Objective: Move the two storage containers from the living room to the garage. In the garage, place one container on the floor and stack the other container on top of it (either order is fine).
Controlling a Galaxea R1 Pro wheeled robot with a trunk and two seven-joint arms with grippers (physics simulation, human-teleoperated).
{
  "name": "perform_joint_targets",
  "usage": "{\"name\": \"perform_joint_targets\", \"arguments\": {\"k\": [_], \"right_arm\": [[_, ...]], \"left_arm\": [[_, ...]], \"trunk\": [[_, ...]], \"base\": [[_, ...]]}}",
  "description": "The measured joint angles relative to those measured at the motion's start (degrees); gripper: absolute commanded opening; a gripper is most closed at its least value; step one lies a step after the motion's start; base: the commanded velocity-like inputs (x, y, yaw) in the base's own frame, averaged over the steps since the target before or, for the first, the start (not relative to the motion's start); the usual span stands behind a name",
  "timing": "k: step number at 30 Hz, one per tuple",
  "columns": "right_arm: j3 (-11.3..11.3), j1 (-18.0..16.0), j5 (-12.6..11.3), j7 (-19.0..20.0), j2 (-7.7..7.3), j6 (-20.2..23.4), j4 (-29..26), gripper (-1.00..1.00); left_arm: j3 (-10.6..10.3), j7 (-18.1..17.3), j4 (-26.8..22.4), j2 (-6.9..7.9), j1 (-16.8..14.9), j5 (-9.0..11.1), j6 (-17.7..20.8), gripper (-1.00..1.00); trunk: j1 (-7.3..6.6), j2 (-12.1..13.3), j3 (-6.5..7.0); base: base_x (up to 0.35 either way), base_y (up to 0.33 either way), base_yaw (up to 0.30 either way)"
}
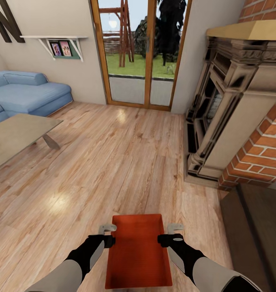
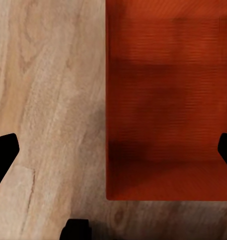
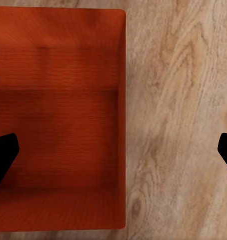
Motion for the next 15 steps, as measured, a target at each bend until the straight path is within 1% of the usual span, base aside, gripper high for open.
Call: {"name": "perform_joint_targets", "arguments": {"k": [15], "right_arm": [[-0.1,0.0,0.0,0.0,0.06,0.0,0.0,1.00]], "left_arm": [[0.0,-0.1,0.0,0.07,0.0,-0.1,0.0,1.00]], "trunk": [[3.30,-6.0,-2.69]], "base": [[0.000,0.000,0.000]]}}
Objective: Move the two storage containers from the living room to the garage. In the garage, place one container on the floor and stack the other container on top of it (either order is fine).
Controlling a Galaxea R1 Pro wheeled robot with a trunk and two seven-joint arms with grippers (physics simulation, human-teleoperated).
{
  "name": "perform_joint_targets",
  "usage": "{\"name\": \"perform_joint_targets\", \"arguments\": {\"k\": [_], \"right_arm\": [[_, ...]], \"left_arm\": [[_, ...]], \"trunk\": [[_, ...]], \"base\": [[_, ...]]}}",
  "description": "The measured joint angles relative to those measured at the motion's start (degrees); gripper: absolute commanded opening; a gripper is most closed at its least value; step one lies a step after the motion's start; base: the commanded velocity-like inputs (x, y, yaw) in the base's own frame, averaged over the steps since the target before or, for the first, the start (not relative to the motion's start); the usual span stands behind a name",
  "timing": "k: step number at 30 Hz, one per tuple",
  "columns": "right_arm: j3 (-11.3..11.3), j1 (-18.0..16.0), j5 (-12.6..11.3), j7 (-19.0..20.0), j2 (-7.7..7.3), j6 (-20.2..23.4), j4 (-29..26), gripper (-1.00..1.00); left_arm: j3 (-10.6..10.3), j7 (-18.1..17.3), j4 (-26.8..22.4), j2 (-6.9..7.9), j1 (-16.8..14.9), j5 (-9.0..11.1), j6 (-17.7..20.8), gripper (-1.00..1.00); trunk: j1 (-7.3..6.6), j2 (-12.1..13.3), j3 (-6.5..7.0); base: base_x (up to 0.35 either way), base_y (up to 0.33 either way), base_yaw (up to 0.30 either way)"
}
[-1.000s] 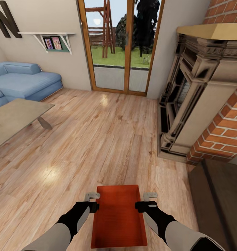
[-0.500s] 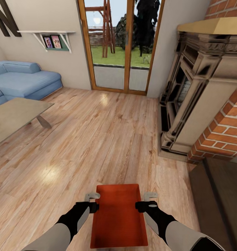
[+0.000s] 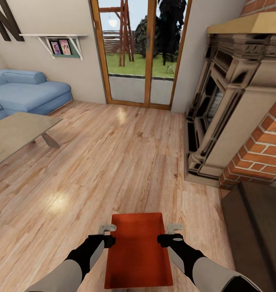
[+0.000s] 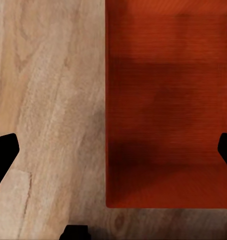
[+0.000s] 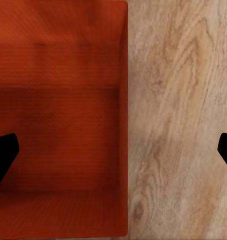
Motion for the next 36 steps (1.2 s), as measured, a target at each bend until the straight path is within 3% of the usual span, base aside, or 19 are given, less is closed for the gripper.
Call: {"name": "perform_joint_targets", "arguments": {"k": [13,18,22,25,28,36], "right_arm": [[0.1,0.0,0.0,0.0,-0.07,1.0,0.0,1.00],[0.3,0.0,0.2,0.0,-0.42,10.8,-0.2,1.00],[0.3,0.0,0.3,-0.1,-0.55,13.2,-0.4,1.00],[0.4,0.0,0.3,-0.1,-0.60,13.5,-0.5,1.00],[0.4,0.0,0.3,-0.1,-0.61,13.5,-0.8,1.00],[0.3,0.0,0.3,-0.1,-0.61,13.2,-0.8,1.00]], "left_arm": [[0.0,-0.2,0.3,0.02,0.0,0.3,0.1,1.00],[0.1,-0.2,0.2,0.02,0.0,0.4,1.0,1.00],[0.1,-0.1,0.1,0.02,0.0,0.4,1.8,1.00],[0.2,-0.1,0.1,0.02,0.0,0.4,2.0,1.00],[0.3,-0.1,0.0,0.11,0.0,0.6,6.6,1.00],[0.4,-0.1,-0.1,0.13,0.0,1.5,8.5,1.00]], "trunk": [[2.86,-5.2,-2.33],[3.95,-7.2,-3.23],[4.83,-8.8,-3.95],[5.49,-10.0,-4.49],[6.15,-11.2,-5.03],[7.91,-14.4,-6.46]], "base": [[0.000,0.000,0.000],[0.000,0.000,0.000],[0.000,0.000,0.000],[0.000,0.000,0.000],[0.000,0.000,0.000],[0.000,0.000,0.000]]}}
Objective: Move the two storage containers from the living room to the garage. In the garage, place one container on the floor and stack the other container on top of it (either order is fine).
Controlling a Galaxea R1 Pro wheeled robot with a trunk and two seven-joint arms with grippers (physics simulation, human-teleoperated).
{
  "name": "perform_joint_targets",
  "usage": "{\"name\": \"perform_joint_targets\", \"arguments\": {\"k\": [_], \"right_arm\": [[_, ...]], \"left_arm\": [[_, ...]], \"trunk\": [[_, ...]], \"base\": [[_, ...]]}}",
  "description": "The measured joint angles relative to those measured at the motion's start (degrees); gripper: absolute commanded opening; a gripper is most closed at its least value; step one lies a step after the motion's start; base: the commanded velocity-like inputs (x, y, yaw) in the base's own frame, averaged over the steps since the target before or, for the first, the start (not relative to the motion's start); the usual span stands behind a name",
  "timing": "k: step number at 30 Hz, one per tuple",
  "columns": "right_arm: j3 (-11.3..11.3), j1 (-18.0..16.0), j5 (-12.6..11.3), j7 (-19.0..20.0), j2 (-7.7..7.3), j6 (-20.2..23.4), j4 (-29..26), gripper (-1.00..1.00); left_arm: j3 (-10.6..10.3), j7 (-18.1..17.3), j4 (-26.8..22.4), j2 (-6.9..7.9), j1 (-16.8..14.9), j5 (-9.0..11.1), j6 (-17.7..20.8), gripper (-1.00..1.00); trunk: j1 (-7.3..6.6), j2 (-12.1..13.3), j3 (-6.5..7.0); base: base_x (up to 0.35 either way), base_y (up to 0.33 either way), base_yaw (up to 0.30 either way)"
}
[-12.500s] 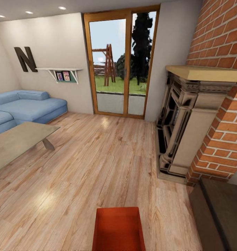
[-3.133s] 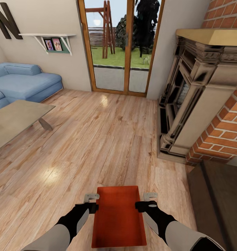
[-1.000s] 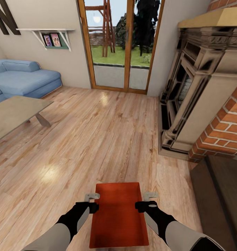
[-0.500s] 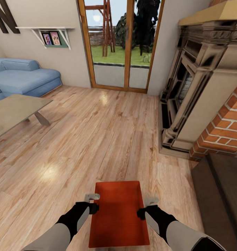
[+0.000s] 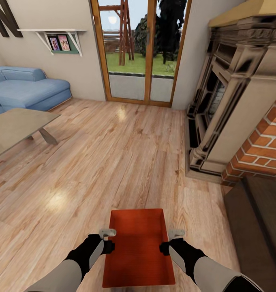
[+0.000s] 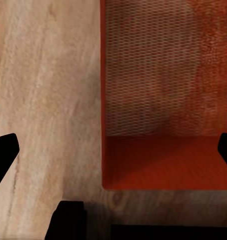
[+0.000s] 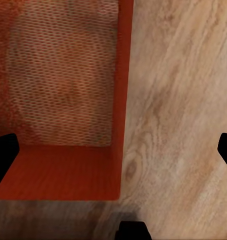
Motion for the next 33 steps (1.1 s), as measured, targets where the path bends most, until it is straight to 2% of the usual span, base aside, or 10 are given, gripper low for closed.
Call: {"name": "perform_joint_targets", "arguments": {"k": [15,20,33], "right_arm": [[0.1,0.0,0.0,0.0,-0.02,-0.4,0.0,1.00],[0.0,0.0,0.0,0.0,-0.01,-1.0,0.0,1.00],[0.0,0.0,0.0,0.0,0.00,-1.5,0.0,1.00]], "left_arm": [[-0.1,0.1,-0.2,-0.02,0.0,0.0,-0.2,1.00],[-0.1,0.2,-0.2,-0.03,0.0,0.0,-0.4,1.00],[-0.1,0.2,-0.2,-0.03,0.0,0.0,-0.5,1.00]], "trunk": [[3.30,-6.0,-2.69],[3.30,-6.0,-2.70],[6.15,-11.2,-5.03]], "base": [[0.000,0.000,0.000],[0.000,0.000,0.000],[0.000,0.000,0.000]]}}
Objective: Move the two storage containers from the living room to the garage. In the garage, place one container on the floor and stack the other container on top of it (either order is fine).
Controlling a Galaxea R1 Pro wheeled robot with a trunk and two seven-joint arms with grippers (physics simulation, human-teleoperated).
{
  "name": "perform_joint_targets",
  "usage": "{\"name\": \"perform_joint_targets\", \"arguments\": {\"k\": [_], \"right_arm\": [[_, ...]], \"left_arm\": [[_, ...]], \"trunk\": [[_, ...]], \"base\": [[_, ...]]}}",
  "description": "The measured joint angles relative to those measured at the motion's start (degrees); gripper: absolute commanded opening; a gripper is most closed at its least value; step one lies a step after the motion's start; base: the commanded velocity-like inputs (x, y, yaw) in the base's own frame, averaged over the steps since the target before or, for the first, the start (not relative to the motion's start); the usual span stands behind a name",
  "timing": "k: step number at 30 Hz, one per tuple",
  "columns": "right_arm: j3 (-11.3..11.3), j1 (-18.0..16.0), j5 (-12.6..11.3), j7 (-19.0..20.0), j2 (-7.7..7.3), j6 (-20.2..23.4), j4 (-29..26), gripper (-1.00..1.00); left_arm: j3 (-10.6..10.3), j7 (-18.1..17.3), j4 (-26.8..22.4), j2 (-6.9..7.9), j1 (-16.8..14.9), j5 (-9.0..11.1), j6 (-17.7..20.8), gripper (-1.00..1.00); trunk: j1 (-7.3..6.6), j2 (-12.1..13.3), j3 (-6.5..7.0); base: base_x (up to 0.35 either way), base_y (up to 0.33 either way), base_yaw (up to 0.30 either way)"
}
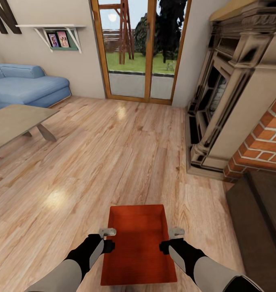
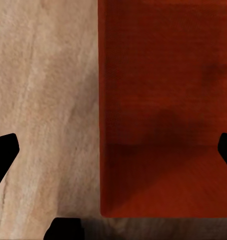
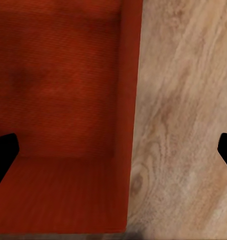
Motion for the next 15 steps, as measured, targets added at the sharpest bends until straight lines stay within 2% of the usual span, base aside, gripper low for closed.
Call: {"name": "perform_joint_targets", "arguments": {"k": [11,15], "right_arm": [[0.0,-0.5,0.1,0.0,-0.09,0.6,-0.3,1.00],[0.0,-1.2,0.1,0.0,-0.02,0.9,-0.3,1.00]], "left_arm": [[0.0,0.1,0.0,-0.05,0.0,0.0,-0.1,1.00],[0.0,0.1,0.0,-0.07,0.0,0.0,-0.1,1.00]], "trunk": [[2.42,-4.4,-1.97],[2.42,-4.4,-1.98]], "base": [[0.000,0.000,0.000],[0.000,0.000,0.000]]}}
